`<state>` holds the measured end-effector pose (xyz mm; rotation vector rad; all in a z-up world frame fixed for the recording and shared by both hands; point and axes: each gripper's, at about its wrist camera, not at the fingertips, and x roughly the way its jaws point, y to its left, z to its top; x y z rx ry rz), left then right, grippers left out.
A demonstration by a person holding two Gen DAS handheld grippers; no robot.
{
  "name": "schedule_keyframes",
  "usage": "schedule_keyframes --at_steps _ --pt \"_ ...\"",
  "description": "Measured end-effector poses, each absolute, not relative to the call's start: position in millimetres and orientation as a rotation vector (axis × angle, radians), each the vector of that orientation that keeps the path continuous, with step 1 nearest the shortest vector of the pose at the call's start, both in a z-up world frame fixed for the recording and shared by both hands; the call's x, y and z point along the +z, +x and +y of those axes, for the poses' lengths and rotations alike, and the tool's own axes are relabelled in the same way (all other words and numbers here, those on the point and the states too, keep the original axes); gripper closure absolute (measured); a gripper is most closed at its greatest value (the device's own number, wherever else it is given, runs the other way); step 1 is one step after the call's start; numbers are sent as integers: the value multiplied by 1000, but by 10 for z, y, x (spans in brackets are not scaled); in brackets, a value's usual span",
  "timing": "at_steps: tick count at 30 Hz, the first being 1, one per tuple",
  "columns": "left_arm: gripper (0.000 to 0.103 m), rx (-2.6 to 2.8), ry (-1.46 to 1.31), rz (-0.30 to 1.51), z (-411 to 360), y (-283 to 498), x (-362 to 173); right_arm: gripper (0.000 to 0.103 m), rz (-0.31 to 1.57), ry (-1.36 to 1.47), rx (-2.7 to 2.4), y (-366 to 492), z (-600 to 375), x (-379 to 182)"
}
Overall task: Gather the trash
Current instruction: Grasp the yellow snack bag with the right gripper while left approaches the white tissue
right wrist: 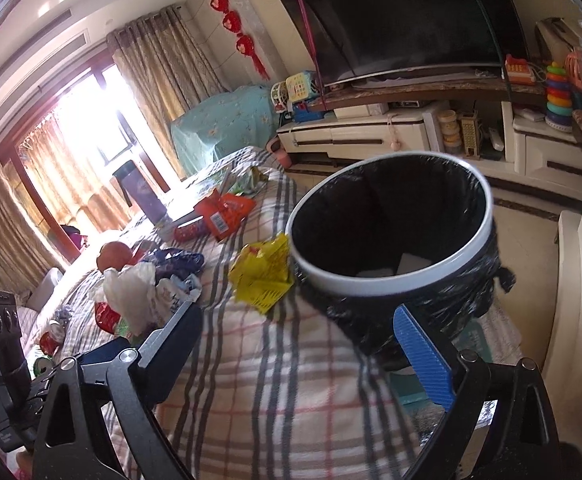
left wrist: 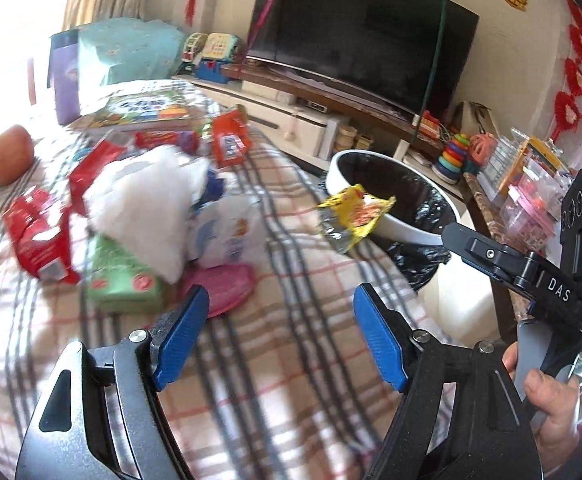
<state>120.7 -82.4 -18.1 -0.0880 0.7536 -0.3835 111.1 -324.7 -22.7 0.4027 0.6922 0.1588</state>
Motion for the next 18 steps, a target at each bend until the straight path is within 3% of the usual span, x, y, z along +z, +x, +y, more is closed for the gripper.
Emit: schedule_keyframes --at_steps 18 --pt "26 -249 -166 771 -198 1258 -299 6 729 373 221 1167 -2823 -328"
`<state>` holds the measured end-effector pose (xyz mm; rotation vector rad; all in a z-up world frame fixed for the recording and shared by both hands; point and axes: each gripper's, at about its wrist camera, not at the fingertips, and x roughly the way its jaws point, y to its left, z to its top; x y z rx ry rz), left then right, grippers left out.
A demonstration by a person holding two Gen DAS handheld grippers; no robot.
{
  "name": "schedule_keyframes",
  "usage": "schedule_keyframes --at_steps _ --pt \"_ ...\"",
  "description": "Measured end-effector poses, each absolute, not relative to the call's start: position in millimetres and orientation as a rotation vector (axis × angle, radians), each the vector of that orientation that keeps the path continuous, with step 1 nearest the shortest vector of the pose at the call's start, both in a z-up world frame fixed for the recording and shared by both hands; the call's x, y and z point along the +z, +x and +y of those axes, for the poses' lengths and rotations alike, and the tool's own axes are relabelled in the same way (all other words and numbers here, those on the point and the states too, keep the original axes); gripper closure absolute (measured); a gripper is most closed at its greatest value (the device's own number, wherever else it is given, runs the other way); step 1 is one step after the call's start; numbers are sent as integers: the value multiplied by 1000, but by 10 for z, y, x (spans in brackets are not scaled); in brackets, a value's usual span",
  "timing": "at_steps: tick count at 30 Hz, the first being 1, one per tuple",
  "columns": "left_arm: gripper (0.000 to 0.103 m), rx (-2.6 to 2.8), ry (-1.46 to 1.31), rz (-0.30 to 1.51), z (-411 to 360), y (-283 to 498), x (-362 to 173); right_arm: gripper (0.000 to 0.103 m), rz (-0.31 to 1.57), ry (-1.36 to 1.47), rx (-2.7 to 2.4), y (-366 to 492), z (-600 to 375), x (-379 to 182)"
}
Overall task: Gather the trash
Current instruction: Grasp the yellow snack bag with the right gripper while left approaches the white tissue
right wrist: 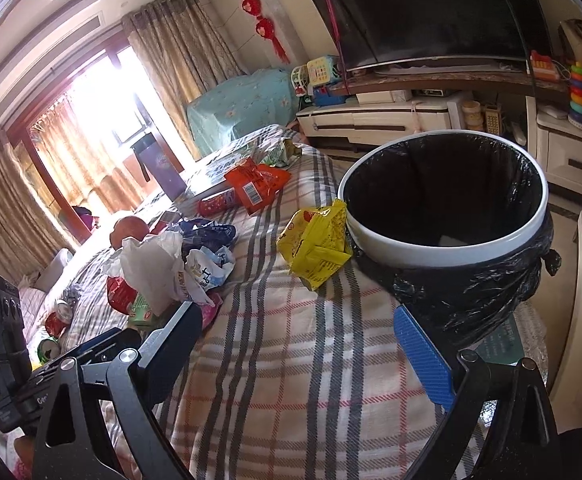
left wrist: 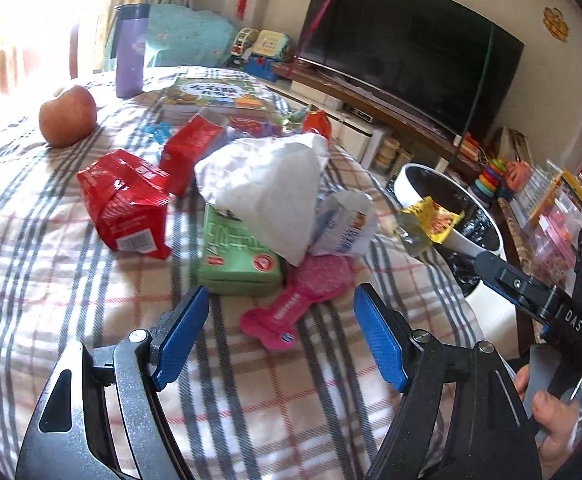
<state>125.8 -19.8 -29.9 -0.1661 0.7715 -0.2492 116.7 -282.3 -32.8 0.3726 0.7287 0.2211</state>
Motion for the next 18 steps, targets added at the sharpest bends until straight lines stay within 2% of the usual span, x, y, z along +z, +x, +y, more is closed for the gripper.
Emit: schedule_keyframes --at_steps 8,12,18 --pt "26 -221 -158 761 -178 1425 -243 7 746 405 217 1322 -2803 -418" --pt "26 -205 -156 743 -143 1579 -173 17 753 430 217 1443 -2833 -450" --pt "27 -195 -167 735 -132 1783 -173 24 772 461 216 1636 -2865 -524"
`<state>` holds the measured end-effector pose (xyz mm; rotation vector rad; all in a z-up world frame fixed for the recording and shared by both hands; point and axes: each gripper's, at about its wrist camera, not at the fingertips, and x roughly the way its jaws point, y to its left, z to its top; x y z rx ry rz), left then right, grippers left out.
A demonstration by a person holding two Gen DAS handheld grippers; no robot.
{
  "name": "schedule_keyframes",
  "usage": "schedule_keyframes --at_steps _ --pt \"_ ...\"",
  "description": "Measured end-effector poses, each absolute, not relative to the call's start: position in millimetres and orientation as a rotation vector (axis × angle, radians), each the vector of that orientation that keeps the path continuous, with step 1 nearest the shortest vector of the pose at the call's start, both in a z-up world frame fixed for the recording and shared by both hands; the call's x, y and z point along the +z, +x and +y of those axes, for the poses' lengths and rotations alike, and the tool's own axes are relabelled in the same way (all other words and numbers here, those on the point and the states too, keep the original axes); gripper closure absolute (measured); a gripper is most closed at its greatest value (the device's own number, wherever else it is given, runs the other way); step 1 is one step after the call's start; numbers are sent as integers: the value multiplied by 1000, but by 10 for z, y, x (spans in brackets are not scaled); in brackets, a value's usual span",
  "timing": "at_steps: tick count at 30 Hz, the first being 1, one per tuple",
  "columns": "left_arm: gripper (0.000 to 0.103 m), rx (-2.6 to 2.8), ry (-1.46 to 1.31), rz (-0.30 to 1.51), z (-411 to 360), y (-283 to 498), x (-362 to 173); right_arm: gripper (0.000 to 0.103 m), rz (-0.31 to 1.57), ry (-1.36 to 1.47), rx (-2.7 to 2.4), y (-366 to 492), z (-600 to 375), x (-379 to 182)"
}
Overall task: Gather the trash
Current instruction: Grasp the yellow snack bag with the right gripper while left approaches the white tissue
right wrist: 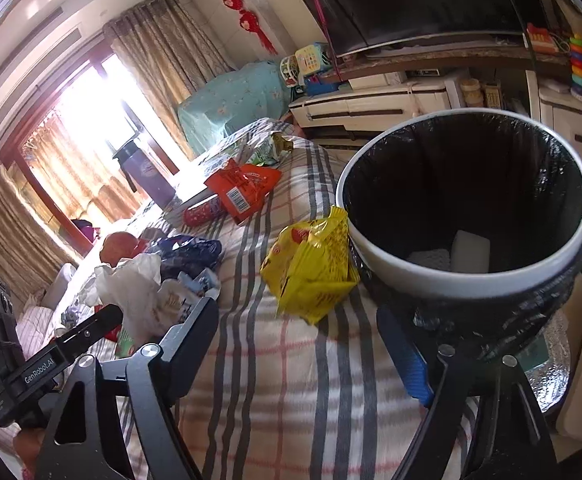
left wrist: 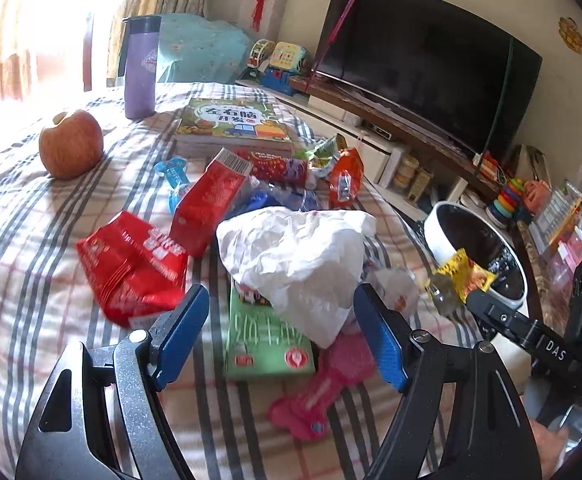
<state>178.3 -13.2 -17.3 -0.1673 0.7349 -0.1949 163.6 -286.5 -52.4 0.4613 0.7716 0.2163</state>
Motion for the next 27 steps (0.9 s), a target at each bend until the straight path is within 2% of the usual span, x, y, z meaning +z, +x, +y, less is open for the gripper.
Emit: schedule_keyframes --at_steps 2,4,6,7,8,9,10,12,13,14,17,19,21,25,27 --pt "27 -209 -170 742 -149 1829 -203 27 783 480 216 1692 -2882 -562" --pt "31 -227 -178 754 -169 1869 -240 36 793 503 214 1729 -2907 -598" --pt "35 -225 -169 756 -196 1888 -251 58 799 515 210 1761 -2932 -611" --pt "37 -229 -167 750 -203 1894 -247 64 803 513 207 1772 -2937 -613" --pt "43 -232 -165 748 -217 1891 -240 78 805 510 207 1772 -2935 -609" --pt "46 -236 -158 744 -226 1894 -227 87 806 502 206 1767 -2929 -609" --pt "49 -239 -155 741 -231 1888 -219 89 805 497 208 1759 -2920 -605" --pt "63 -247 -142 729 -243 1871 -191 94 798 475 215 1722 -2882 -585" --pt "66 -252 -135 726 -250 1863 -178 95 795 467 217 1711 -2868 -576" --pt "73 -258 -131 724 -252 1854 -167 97 791 456 220 1698 -2848 -562" --pt "76 -265 -133 730 -246 1839 -145 97 783 437 230 1641 -2807 -533" --pt "73 -259 -147 743 -216 1820 -135 97 781 439 234 1620 -2813 -527" --pt "54 -258 -168 749 -171 1792 -122 97 775 438 232 1579 -2823 -506" --pt "40 -230 -135 709 -176 1743 -61 97 764 443 228 1525 -2854 -474" --pt "23 -214 -114 700 -222 1770 -46 97 763 446 228 1520 -2874 -464"
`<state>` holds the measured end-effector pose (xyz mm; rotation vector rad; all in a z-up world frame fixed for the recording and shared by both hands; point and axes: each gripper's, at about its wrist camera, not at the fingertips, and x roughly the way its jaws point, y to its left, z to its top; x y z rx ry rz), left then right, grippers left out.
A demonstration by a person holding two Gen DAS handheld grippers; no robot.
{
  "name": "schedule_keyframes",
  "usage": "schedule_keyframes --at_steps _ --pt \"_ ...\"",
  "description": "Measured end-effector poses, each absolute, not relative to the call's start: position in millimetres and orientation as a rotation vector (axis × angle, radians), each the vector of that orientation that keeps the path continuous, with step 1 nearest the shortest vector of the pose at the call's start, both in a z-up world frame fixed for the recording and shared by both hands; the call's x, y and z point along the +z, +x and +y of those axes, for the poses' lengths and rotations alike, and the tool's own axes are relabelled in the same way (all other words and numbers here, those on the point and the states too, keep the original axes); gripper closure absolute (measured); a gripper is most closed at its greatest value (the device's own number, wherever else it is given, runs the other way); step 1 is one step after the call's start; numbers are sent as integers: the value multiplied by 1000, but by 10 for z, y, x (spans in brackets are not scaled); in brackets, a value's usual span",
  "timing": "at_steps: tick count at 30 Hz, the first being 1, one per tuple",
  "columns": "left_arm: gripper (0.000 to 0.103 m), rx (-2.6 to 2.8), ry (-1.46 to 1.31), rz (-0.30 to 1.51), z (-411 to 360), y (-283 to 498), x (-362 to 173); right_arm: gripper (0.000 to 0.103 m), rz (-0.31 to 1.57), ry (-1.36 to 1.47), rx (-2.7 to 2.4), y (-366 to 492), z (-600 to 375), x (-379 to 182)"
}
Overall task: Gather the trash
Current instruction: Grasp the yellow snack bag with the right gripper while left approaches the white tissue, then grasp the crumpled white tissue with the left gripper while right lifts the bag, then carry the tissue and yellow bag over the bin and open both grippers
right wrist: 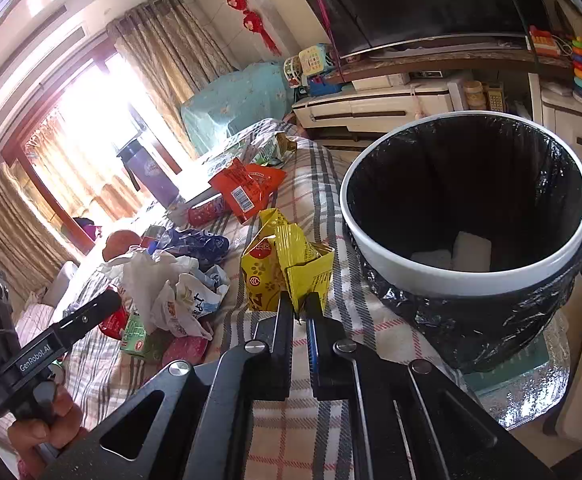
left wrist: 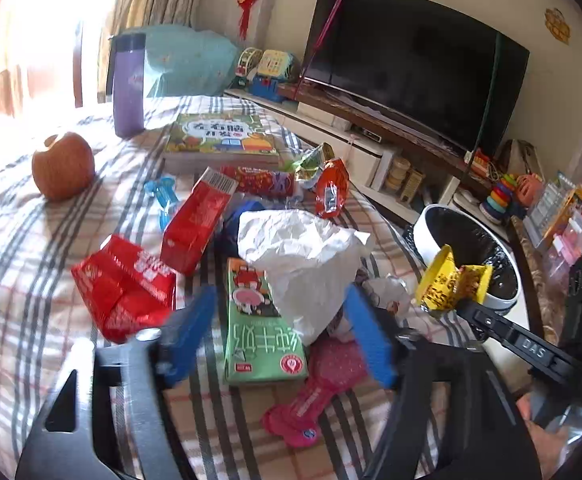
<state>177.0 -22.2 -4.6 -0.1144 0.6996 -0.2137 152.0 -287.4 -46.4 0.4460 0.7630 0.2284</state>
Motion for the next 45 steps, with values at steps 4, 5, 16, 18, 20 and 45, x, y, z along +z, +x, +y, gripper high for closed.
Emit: schedule_keyframes --at_steps 4,5,16,18,20,45 --pt "17 -211 -66 679 -371 1874 -32 97 762 450 231 1516 -2889 -451" --pt "17 -214 -56 677 -399 1894 -39 97 761 451 231 1517 -2893 -450" --pt "70 -257 -43 703 -503 2015 -112 97 739 445 234 1450 -2954 -386" --pt "70 -264 -55 695 -497 1964 -68 97 729 442 233 1427 -2975 -351" --pt "70 -279 -71 682 -507 1915 -9 97 718 441 231 1409 -3001 -312" --pt "70 -539 -18 684 -1663 1776 173 97 668 453 100 1211 -3754 -162"
